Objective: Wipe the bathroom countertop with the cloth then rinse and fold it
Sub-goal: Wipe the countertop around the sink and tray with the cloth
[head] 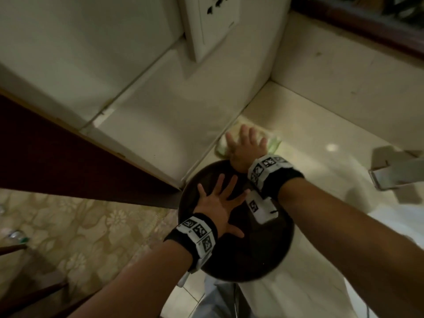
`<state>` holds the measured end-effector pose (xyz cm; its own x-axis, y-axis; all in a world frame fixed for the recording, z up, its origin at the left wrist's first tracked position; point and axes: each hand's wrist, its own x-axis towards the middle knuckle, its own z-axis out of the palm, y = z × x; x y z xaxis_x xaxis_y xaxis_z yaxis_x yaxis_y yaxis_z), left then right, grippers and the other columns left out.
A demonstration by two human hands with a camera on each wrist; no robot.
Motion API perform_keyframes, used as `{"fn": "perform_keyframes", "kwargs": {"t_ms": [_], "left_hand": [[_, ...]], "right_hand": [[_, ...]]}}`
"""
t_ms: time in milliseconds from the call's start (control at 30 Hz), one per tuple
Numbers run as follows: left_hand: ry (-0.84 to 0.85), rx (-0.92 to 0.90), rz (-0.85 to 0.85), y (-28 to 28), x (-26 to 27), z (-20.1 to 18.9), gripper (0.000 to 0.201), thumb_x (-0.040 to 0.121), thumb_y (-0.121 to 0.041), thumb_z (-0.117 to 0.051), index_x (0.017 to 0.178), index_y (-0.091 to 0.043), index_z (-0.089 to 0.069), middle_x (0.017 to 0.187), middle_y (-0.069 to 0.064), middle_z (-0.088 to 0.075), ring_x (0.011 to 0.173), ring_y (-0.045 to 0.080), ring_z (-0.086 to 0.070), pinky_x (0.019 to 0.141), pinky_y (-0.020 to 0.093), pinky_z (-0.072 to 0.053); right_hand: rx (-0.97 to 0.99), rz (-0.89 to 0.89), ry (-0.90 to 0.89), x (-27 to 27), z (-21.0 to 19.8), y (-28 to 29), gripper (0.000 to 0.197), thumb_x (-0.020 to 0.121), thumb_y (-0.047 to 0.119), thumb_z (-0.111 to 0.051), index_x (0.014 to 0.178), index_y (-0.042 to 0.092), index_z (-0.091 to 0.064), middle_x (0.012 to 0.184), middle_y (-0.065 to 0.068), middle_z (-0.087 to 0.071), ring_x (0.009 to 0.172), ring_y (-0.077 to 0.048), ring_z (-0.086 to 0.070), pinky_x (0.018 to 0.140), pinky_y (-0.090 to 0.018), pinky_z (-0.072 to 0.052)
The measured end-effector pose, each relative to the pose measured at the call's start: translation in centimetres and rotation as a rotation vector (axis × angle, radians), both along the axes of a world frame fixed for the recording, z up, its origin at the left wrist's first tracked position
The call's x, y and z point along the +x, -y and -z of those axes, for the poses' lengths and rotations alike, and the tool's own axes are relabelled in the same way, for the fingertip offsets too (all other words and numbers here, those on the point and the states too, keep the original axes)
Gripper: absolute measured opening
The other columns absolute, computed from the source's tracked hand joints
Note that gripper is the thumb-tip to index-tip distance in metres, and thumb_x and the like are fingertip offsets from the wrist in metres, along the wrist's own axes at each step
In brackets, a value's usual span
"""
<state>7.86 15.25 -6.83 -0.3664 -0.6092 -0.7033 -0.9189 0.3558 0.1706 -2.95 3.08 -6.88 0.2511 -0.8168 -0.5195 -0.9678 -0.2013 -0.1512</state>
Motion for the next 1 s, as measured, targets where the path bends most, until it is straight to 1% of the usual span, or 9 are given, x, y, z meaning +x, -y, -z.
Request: {"fn": "perform_keyframes", "kwargs": {"t_ms": [100,267,433,500,567,667,733,800,1000], "left_hand": [[-0.010,-0.001,-0.018,-0.1,0.0,0.0,0.105,0.072,-0.077,-0.055,0.145,-0.051,0.016,0.153,-0.009,0.035,0.141,0.029,0.032,0.105,0.077,0.002],[0.001,0.014,-0.030,0.0,-0.1,-0.3,0.106,0.072,-0.075,-0.058,0.145,-0.051,0.015,0.153,-0.007,0.037,0.140,0.029,0.033,0.105,0.076,0.002],[0.024,0.034,-0.017,0.2,-0.1,-0.5,0.108,0.073,-0.074,-0.059,0.145,-0.049,0.018,0.152,-0.005,0.038,0.139,0.029,0.034,0.105,0.076,0.003],[0.017,0.036,-0.011,0.2,-0.1,-0.6,0.108,0.073,-0.074,-0.059,0.145,-0.048,0.018,0.152,-0.005,0.038,0.139,0.029,0.035,0.105,0.076,0.003],[0.001,0.037,-0.021,0.2,0.0,-0.7,0.108,0.073,-0.072,-0.060,0.146,-0.048,0.016,0.152,-0.005,0.037,0.139,0.028,0.035,0.105,0.075,0.004],[-0.002,0.035,-0.023,0.1,0.0,-0.7,0.107,0.073,-0.073,-0.059,0.146,-0.049,0.016,0.152,-0.005,0.037,0.139,0.028,0.035,0.106,0.075,0.004],[0.007,0.023,-0.018,0.0,0.1,-0.6,0.107,0.073,-0.073,-0.059,0.146,-0.049,0.016,0.152,-0.005,0.037,0.139,0.027,0.035,0.106,0.074,0.002],[0.016,0.017,-0.021,-0.1,0.1,-0.6,0.107,0.073,-0.073,-0.058,0.146,-0.049,0.017,0.152,-0.006,0.037,0.139,0.027,0.035,0.107,0.074,0.001],[0.035,0.027,-0.017,0.1,0.0,-0.7,0.107,0.073,-0.074,-0.058,0.144,-0.050,0.018,0.152,-0.006,0.037,0.140,0.027,0.033,0.108,0.073,0.002]], "right_hand": [[0.010,-0.060,-0.008,0.4,-0.2,-0.4,0.064,0.099,0.034,-0.030,0.154,0.034,0.003,0.161,-0.012,0.018,0.147,-0.036,0.015,0.116,-0.061,0.001],[-0.015,-0.051,0.019,-1.0,0.4,1.0,0.056,0.102,0.040,-0.017,0.154,0.035,0.003,0.161,-0.006,0.018,0.148,-0.029,0.014,0.117,-0.056,0.003],[-0.001,-0.089,0.025,-2.6,0.3,3.9,0.056,0.102,0.046,-0.019,0.154,0.036,0.002,0.162,-0.006,0.016,0.149,-0.029,0.013,0.116,-0.057,0.002],[-0.022,-0.028,0.050,-4.0,0.4,5.0,0.056,0.102,0.045,-0.020,0.154,0.035,0.001,0.162,-0.004,0.015,0.149,-0.028,0.012,0.117,-0.055,0.003],[-0.019,0.033,0.064,-5.8,0.4,6.4,0.057,0.102,0.044,-0.022,0.154,0.036,0.003,0.162,-0.002,0.018,0.148,-0.026,0.015,0.118,-0.052,0.005],[0.005,0.079,0.031,-9.0,0.3,8.6,0.063,0.102,0.042,-0.030,0.153,0.037,0.006,0.160,0.000,0.023,0.148,-0.026,0.018,0.118,-0.051,0.007],[0.010,0.129,0.028,-10.8,0.3,9.4,0.062,0.101,0.048,-0.030,0.153,0.040,0.005,0.160,0.001,0.023,0.148,-0.024,0.017,0.118,-0.050,0.007],[0.004,0.164,0.028,-12.5,0.4,9.0,0.062,0.101,0.051,-0.028,0.152,0.041,0.005,0.161,0.002,0.021,0.148,-0.023,0.016,0.118,-0.050,0.006],[-0.060,0.333,0.005,-18.4,1.1,4.5,0.057,0.099,0.055,-0.019,0.152,0.044,0.000,0.162,0.002,0.014,0.149,-0.020,0.013,0.119,-0.045,0.007]]}}
